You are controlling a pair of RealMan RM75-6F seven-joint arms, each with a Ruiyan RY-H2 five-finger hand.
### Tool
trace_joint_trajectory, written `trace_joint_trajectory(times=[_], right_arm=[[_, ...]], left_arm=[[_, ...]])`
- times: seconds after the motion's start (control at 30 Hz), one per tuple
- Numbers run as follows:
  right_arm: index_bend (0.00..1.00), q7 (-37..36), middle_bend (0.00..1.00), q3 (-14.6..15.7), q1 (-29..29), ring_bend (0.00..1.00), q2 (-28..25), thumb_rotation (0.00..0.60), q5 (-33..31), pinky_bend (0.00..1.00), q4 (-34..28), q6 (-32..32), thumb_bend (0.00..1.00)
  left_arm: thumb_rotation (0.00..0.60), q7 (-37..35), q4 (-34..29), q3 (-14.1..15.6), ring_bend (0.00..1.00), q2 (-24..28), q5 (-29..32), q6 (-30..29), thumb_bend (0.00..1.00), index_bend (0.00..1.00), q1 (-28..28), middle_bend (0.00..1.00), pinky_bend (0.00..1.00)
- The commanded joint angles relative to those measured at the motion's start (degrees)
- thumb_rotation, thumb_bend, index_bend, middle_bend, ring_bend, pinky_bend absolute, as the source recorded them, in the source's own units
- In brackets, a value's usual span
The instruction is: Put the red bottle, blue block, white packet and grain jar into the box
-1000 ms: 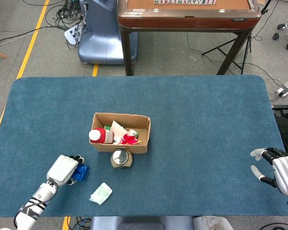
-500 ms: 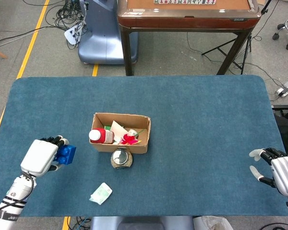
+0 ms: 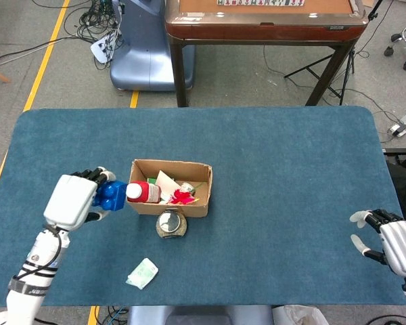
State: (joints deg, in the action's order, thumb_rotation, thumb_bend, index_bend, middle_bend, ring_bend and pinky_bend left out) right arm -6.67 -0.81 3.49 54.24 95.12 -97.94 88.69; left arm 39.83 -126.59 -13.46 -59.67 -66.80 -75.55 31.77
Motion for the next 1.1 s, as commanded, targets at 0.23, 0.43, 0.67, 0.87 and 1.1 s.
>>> trace_joint_trajectory(times=[0.23,0.43,0.67,0.87,1.1], right_arm=[[0.45,-0.3,0.53,0.2,0.3,0.43,0.1,0.6,0.2,0.58,0.1,-0.5,0.29],[0.45,-0.6,0.53,0.3,0.3,0.43,0.0,0.6,0.5,0.58,0.0,-0.4,0.29],[0.45,-1.4,0.53,0.3,0.2,0.43,-0.4,0.6,0.7,0.58,0.0,0.0,0.29],[0.45,-1.5,0.53,0.5,0.3,0.43,-0.3,0.6,0.7,0.58,0.1,-0.3,0.29],[0.45,-1.5,0.53,0.5,0.2,0.43,-0.4,0.6,0.9,0.58,0.0,0.1,0.29]], left_arm=[[0.6,10.3,2.5,-4.5,0.46,-13.9,7.7,-1.5,0.13,0.57,10.1,0.59,0.53],[0.6,14.7,7.8,-4.3,0.38,-20.2,12.4,-1.5,0.13,0.25,14.0,0.33,0.36],[0.6,16.1,12.1,-4.2,0.05,-24.2,14.6,-3.2,0.13,0.0,16.1,0.0,0.16],[0.6,14.2,10.7,-3.6,0.01,-23.5,13.5,-4.7,0.11,0.0,15.2,0.0,0.16],[0.6,16.5,2.1,1.8,0.1,-17.4,9.5,-8.9,0.11,0.0,10.9,0.0,0.37]])
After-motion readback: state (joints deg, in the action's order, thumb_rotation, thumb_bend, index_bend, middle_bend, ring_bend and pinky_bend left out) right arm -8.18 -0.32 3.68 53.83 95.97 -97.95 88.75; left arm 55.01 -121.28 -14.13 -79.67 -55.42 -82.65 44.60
